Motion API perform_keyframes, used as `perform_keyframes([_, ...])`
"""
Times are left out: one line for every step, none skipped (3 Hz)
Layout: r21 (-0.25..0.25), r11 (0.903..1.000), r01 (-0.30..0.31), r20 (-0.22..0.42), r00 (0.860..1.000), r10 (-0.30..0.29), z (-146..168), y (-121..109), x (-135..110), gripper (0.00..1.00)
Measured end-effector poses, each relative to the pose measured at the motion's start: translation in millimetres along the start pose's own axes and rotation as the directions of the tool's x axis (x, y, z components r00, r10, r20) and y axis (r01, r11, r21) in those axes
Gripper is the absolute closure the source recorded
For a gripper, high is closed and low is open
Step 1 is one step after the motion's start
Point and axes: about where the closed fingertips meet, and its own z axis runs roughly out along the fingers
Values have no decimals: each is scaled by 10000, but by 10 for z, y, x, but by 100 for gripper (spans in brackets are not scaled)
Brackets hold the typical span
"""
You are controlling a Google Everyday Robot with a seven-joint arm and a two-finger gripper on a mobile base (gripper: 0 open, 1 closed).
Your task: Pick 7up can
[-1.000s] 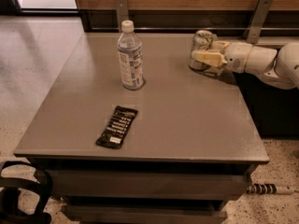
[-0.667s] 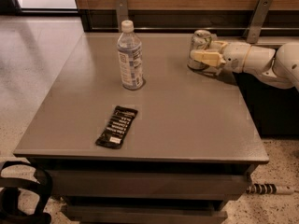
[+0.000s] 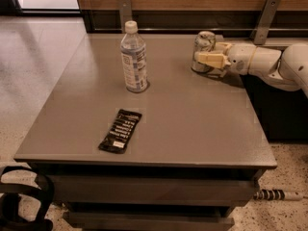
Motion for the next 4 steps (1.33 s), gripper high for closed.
perform_keyframes([82,9995,318,85,9995,-319,-65,24,-235,100])
perform_keyframes([563,9919,1135,419,9924,-1159,-315,130,-739,100])
perform_keyframes([945,9804,1731,554,9823,-1788,-486,219,-1074,100])
perform_keyframes([1165,9648,2357,501,9688,-2428,-551,302,-1408,100])
